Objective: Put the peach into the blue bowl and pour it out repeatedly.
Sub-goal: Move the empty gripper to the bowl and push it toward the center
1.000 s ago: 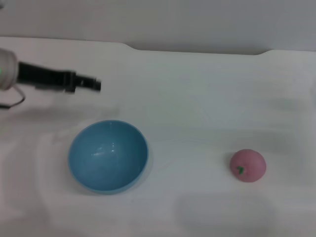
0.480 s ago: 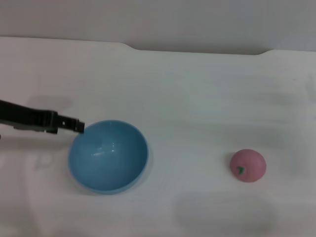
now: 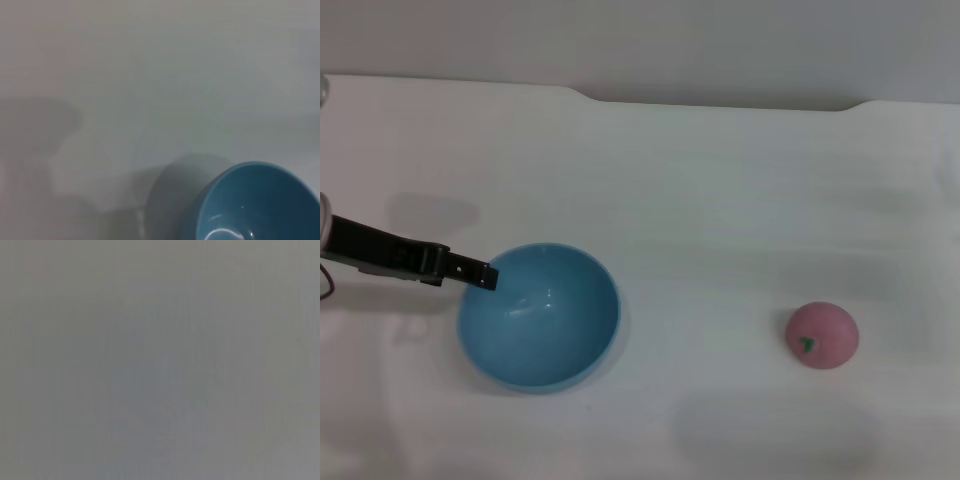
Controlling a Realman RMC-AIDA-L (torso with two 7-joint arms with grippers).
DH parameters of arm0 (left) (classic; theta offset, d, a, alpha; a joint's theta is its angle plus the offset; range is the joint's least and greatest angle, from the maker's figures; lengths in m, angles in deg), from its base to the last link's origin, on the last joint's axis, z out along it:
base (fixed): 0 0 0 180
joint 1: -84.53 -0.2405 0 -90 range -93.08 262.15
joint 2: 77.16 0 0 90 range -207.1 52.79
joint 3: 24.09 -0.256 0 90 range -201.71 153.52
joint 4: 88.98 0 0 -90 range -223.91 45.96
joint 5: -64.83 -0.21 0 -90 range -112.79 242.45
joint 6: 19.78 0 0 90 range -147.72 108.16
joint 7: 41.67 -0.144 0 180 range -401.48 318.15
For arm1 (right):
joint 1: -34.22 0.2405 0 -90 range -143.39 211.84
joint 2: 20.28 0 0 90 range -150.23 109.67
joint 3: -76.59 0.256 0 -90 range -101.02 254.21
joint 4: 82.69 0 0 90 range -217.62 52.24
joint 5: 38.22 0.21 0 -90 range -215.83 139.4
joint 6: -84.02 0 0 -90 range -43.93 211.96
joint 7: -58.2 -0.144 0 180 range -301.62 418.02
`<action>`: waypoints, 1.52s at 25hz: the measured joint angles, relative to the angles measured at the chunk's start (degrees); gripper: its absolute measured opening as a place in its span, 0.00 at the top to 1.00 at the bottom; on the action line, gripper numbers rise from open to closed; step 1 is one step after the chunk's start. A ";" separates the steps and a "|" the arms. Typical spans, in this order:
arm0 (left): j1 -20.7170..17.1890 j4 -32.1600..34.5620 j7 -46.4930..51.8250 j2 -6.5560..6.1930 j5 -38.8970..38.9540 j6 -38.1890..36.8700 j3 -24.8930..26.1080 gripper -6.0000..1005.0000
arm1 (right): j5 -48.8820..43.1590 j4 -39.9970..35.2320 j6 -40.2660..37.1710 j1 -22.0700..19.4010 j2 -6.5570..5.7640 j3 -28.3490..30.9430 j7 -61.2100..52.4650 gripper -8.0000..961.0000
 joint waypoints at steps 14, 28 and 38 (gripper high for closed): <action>5.26 -12.83 -3.69 -0.06 -4.42 5.39 -0.45 0.18 | 0.03 -0.11 -0.02 -0.54 0.07 0.53 -0.12 0.27; 7.31 -17.33 -2.96 -0.07 -5.33 8.90 -7.81 0.18 | 0.45 0.05 -0.06 -0.64 0.07 0.51 -0.23 0.27; 7.46 -17.99 -5.13 -0.16 -5.05 8.99 -7.23 0.31 | 0.45 0.04 -0.10 -0.76 0.07 0.51 -0.26 0.28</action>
